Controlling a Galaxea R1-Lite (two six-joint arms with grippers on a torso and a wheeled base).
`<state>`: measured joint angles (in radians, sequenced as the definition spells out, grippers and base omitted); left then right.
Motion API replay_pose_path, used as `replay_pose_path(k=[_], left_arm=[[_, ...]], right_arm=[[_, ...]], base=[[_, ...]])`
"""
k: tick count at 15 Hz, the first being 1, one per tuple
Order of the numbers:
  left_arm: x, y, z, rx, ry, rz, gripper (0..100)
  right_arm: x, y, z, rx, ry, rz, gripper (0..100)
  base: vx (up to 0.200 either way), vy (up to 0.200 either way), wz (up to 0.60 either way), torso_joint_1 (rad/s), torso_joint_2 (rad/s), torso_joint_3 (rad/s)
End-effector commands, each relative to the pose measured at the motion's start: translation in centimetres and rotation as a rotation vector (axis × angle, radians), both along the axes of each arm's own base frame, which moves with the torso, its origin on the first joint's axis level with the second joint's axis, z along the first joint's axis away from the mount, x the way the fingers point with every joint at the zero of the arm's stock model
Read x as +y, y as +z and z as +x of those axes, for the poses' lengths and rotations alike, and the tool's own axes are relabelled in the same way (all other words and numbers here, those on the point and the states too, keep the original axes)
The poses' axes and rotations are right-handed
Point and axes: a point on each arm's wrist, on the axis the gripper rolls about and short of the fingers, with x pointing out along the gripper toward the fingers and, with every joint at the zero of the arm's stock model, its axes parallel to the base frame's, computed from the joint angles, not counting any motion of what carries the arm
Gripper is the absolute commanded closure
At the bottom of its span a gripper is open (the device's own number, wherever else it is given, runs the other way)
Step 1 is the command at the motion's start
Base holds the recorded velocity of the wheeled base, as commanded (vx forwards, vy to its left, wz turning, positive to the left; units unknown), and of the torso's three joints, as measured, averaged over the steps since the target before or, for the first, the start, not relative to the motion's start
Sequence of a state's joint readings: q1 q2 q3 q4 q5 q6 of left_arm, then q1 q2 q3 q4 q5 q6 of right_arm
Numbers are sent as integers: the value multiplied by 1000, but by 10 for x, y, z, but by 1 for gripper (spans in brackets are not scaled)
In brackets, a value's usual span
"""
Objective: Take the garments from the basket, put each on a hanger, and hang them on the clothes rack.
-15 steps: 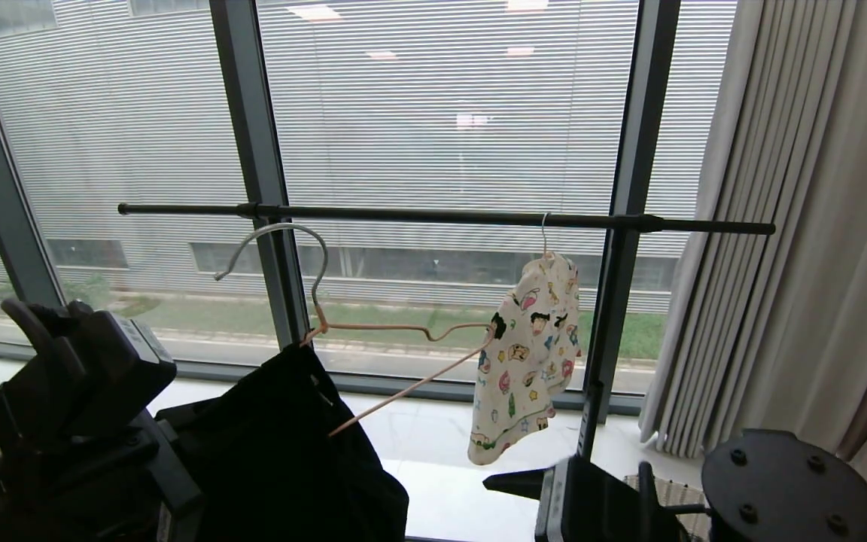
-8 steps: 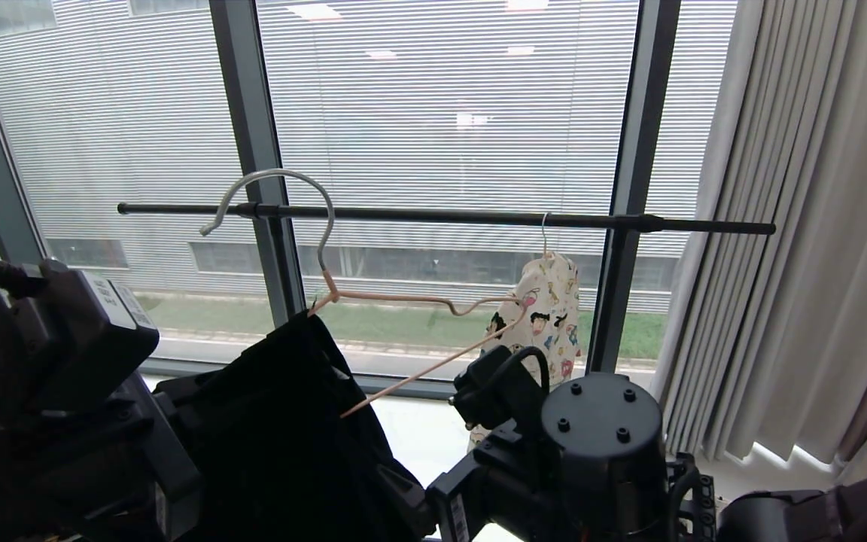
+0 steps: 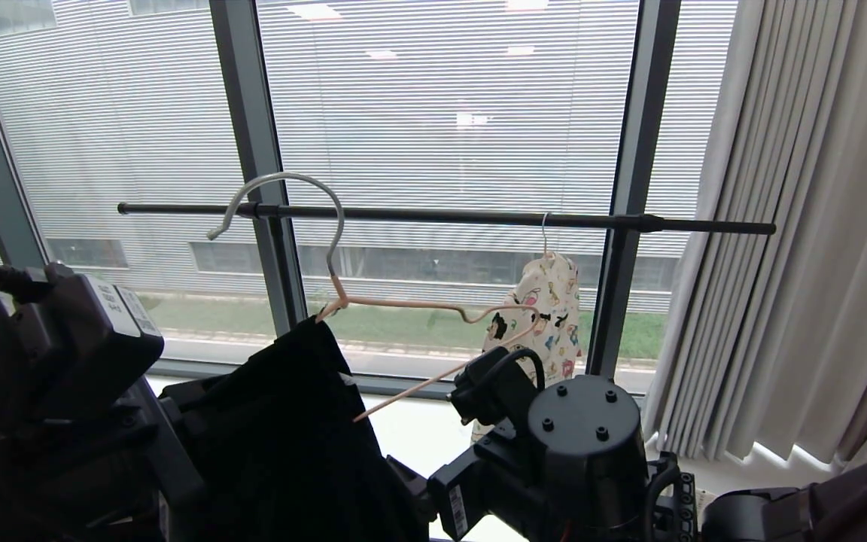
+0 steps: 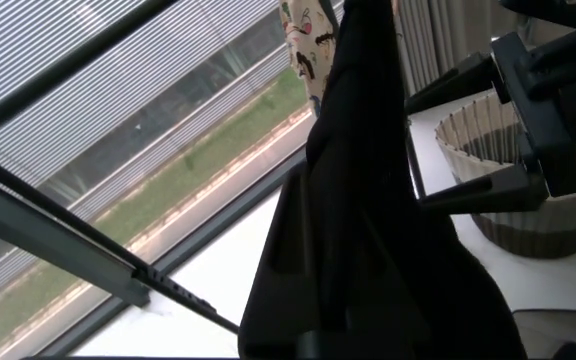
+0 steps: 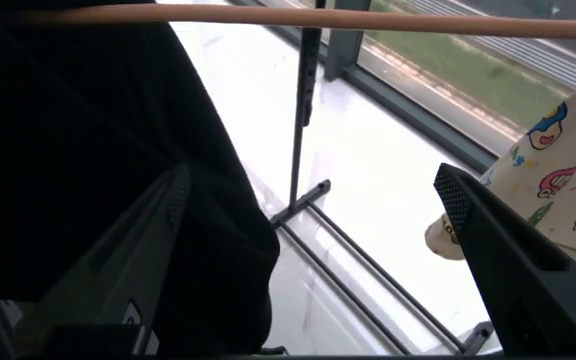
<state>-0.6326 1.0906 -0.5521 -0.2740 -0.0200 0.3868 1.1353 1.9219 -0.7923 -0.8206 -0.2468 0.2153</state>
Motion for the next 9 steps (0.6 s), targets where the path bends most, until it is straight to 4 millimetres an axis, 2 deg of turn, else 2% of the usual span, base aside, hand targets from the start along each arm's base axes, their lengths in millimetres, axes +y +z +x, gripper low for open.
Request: replay_pose_path(k=[1, 9], left_arm=[[-1, -1, -1, 2, -9, 1, 100], [-4, -1, -3, 4, -33, 3, 100]], right_arm=[[-3, 9, 0, -8, -3, 28, 0], [2, 10, 0, -6, 6, 41, 0]], base=[[0, 0, 0, 0, 0, 0], [0, 0, 0, 0, 0, 0]])
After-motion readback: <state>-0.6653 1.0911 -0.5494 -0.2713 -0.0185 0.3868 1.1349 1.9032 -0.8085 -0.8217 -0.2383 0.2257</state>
